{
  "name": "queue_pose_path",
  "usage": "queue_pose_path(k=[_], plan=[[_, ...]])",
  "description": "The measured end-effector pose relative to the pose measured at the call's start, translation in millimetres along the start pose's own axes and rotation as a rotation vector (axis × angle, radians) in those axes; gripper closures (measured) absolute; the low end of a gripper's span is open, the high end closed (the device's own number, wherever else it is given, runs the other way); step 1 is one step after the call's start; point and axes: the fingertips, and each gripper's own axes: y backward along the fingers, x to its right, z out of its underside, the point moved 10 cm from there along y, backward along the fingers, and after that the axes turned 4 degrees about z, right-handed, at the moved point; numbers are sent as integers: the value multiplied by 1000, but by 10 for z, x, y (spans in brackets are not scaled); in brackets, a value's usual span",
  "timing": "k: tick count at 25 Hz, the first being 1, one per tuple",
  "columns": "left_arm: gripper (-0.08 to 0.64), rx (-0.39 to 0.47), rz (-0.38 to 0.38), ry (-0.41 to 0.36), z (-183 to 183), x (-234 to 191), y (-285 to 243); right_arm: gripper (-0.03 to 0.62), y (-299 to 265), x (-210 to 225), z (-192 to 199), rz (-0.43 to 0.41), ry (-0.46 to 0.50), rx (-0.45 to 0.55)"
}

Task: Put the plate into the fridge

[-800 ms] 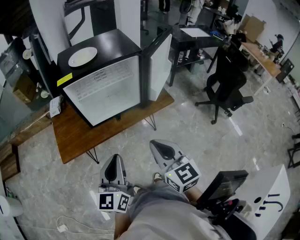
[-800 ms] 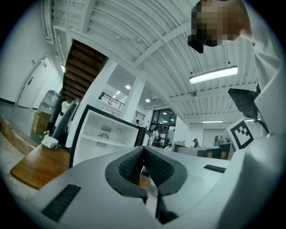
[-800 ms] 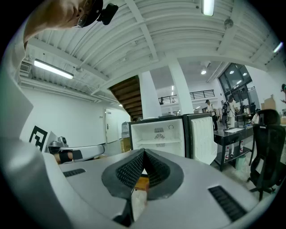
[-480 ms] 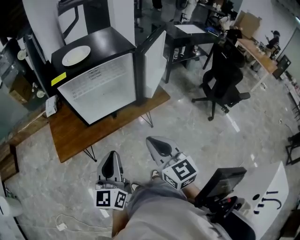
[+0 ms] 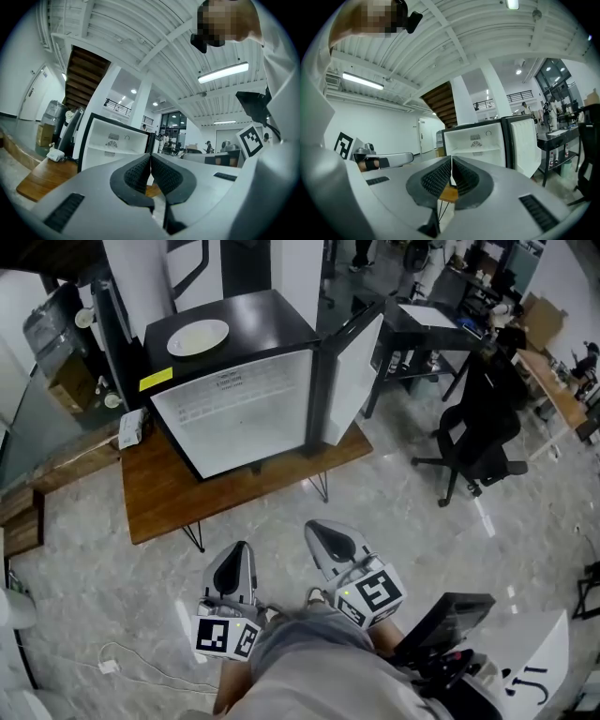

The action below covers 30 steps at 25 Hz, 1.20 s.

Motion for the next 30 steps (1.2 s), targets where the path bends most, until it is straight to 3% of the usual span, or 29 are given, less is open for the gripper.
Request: queue_pose_path(k=[6, 9, 12, 18, 23, 30], plan=[[541, -8, -49, -39, -20, -95, -420, 575, -266, 326, 23, -156, -95, 28], [541, -25, -61, -48, -1, -11, -813, 575, -379, 695, -61, -190, -83, 26], [541, -36, -18, -80, -27, 164, -1141, 575, -448, 1076, -172, -236, -32, 30], [541, -36, -8, -114, -114, 72, -1762, 575, -879, 1573, -455, -303, 7, 95], [541, -21, 37, -149, -352, -625, -2201, 575, -1696, 1590, -692, -305, 52, 118], [541, 48, 120, -256, -1142, -2202, -2568, 575, -3241, 1204, -1154, -262, 143, 167]])
